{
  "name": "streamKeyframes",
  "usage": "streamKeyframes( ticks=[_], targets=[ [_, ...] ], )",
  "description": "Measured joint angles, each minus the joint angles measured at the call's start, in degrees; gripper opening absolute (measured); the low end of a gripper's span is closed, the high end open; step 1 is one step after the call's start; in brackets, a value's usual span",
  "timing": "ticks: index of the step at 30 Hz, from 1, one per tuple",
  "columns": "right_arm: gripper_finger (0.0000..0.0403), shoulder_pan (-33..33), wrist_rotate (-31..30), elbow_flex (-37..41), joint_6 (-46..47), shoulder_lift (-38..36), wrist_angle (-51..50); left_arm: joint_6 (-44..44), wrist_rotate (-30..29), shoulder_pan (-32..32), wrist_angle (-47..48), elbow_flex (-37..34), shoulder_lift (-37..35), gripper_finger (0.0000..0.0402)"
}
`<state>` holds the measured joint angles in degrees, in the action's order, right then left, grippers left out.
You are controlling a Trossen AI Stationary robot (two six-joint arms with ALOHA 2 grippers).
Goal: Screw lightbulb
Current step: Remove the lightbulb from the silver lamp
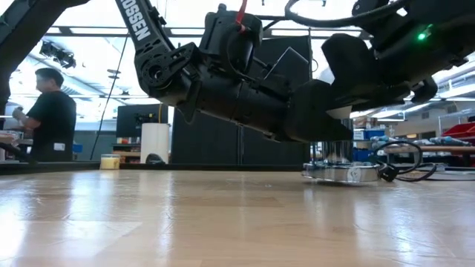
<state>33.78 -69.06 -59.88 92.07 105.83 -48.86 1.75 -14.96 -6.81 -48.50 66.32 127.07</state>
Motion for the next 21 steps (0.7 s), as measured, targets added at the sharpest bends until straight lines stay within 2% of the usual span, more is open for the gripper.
streamKeyframes(
  ticks=[9,21],
  targets=[
    [0.0229,3.4,5.3,-0.1,-1.5,-4.1,-3.5,4.5,6.8,0.1,-0.1,0.2,-0.2,0.0182],
    [0.0228,0.4,24.1,-0.1,-32.3,-10.3,3.6,6.6,12.7,0.2,1.1,-0.1,0.0,0.0182]
  ],
)
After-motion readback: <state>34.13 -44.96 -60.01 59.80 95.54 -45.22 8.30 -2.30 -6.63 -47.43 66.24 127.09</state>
